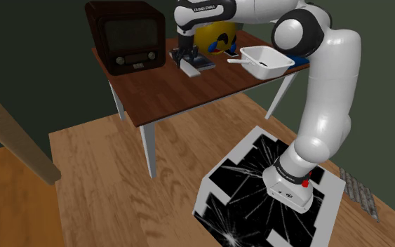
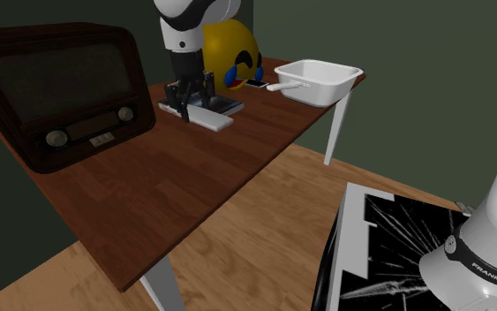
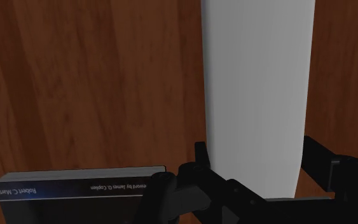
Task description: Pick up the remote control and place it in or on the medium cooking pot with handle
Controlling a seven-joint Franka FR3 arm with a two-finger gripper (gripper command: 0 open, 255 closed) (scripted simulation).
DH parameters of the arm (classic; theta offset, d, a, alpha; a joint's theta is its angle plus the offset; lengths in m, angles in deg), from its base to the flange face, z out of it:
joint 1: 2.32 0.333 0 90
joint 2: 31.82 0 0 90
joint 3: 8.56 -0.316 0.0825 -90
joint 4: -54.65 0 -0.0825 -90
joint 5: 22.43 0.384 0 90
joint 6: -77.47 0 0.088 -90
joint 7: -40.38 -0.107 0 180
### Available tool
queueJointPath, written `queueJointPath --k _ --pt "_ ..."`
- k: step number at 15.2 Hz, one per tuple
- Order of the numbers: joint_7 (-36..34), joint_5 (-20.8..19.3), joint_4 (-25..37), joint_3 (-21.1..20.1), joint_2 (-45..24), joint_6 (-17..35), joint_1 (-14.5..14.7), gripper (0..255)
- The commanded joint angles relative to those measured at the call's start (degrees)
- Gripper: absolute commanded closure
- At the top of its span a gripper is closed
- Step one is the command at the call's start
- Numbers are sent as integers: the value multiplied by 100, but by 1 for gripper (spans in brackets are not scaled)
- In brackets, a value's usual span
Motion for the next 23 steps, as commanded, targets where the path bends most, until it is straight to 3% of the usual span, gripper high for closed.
queueJointPath --k 1,20,23 --pt "3 2 149 -1 10 -161 2 255" --pt "21 7 1629 -7 -24 -1606 23 255" --pt "350 54 1082 78 336 -1414 -237 255"
